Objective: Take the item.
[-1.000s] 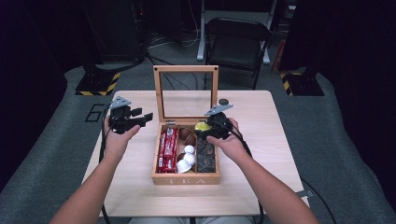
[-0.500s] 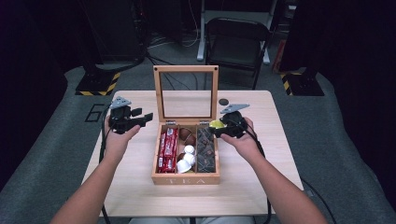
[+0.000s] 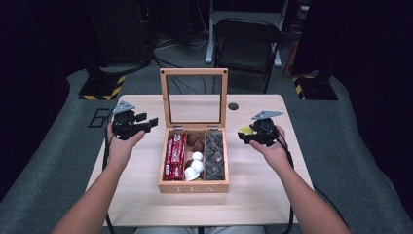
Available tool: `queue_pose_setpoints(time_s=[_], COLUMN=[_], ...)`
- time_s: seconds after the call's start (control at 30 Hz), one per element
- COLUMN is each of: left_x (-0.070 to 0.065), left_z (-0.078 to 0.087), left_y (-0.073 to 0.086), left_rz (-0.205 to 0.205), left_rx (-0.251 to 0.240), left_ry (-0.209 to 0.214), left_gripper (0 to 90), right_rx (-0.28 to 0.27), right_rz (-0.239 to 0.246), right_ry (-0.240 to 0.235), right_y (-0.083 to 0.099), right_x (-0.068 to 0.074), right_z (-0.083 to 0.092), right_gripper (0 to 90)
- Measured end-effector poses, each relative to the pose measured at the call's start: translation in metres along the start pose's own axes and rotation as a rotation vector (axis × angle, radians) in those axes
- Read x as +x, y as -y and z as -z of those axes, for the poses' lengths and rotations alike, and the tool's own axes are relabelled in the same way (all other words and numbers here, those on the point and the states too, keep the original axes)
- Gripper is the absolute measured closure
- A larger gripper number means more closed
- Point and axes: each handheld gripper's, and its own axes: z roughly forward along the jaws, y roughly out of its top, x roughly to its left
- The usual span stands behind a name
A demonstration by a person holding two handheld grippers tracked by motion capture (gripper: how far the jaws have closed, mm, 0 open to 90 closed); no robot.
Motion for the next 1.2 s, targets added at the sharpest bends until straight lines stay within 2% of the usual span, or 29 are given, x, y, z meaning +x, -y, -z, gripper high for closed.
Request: queue_pose_setpoints(time_s=[0.3,0.53,0.7,0.9,1.03,1.2], left_x=[0.0,0.001,0.0,0.001,0.001,0.001], left_z=[0.0,0.001,0.0,0.0,0.0,0.001], left_y=[0.0,0.001,0.001,0.001,0.001,0.003], left_rz=[0.003,0.004,0.003,0.003,0.006,0.007], left_rx=[-0.003,-0.002,-0.003,0.0,0.0,0.001], left_ry=[-0.006,-0.009,-0.01,-0.011,-0.011,-0.009], left_gripper=[42.3,42.3,42.2,42.2,42.2,42.2], right_rx=[-0.002,0.011,0.023,0.035,0.04,0.043], right_rz=[-0.036,-0.052,-0.07,-0.064,-0.078,-0.088], right_ry=[0.052,0.082,0.094,0.095,0.099,0.124], right_y=[0.016,0.029,0.037,0.046,0.052,0.06], right_x=[-0.019,-0.028,-0.029,-0.031,-0.031,-0.032], right_z=[0.013,0.017,0.016,0.012,0.01,0.008], right_gripper=[37.3,37.3,37.3,37.2,37.3,37.3])
